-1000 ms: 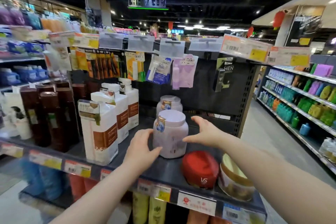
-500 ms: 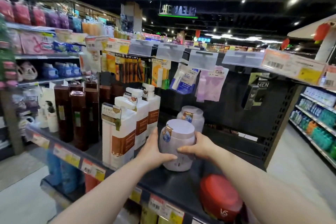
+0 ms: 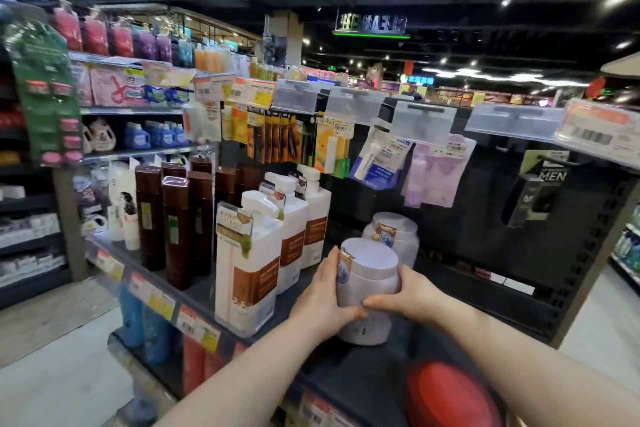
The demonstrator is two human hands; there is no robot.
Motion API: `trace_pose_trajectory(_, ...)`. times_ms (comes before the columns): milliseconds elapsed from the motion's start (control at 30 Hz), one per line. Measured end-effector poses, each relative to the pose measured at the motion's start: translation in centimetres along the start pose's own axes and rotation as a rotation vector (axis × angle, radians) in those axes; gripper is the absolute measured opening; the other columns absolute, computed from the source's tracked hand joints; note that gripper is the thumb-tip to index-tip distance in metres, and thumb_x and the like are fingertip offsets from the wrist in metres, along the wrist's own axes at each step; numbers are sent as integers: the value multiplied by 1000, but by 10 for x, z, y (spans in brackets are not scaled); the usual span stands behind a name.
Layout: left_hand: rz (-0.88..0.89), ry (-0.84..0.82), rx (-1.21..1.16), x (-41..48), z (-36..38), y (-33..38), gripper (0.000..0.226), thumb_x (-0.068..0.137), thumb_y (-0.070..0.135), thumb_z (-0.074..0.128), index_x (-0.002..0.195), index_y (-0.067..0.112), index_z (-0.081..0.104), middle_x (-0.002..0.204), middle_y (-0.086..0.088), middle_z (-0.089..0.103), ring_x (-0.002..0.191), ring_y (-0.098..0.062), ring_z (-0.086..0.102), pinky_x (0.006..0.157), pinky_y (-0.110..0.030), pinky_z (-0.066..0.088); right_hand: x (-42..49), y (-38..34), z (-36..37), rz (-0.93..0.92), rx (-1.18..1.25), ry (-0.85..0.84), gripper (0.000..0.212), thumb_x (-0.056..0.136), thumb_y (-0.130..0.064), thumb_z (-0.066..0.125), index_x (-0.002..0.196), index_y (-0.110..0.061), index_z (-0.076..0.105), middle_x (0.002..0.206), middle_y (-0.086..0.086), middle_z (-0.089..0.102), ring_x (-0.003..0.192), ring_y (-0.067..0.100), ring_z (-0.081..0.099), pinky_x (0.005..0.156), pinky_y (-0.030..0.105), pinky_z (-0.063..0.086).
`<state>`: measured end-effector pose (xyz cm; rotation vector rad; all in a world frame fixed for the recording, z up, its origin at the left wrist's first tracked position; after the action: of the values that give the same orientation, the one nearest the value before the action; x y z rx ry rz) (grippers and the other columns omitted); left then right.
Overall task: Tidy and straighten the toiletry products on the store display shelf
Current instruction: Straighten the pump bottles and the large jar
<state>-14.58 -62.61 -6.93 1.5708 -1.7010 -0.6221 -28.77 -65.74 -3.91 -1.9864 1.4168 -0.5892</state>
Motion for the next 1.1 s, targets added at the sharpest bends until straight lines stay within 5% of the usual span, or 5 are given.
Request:
trace_pose_trajectory(200,3,122,5,-34,-33,-6,99,71,46,71,146,31,10,154,5,20,138,-16,28,110,-37,32,-11,-11,-8,50,-97,-16,81,65,-42,81,129,-19,38,118,-3,53,98,6,48,80,14,39)
trace_pose_trajectory(367,183,471,-44,-87,-122,-5,29,76,32,70,93,41,49,87,12,55,72,0,54,61,-11,41,-24,-71,-38,-71,-120,239,83,74,-45,72,141,-12,35,138,5,46,123,19,46,99,29,38)
trace_pose_trajectory(533,164,648,-129,-111,-186,-31,44,71,25,76,98,38,44,100,14,48,94,-2,50,79,-15,40,-26,-137,-28,-183,-137,333,50,83,-38,65,127,-18,52,131,3,55,119,17,50,98,33,42)
trace_pose_trajectory(833,-35,332,-106,-59,-169,-61,122,55,53,80,147,24,6,151,-4,23,139,-23,21,111,-41,23,16,-183,4,-156,-282,287,55,81,-36,66,130,-18,48,131,4,54,118,19,51,91,29,43)
trace_pose_trajectory(1100,-73,173,-198,-38,-149,-78,73,56,48,76,105,42,22,111,17,49,93,3,49,72,-21,42,83,-183,24,-61,-231,86,91,73,-39,74,145,-15,23,144,9,38,127,25,43,96,32,42)
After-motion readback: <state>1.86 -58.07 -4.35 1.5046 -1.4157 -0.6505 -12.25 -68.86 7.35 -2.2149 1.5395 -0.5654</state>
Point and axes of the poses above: each hand's wrist, its own x-axis towards the middle knuckle, its own z-axis out of the palm, y = z × x, the point moved 10 cm from there along x, towards the middle knuckle
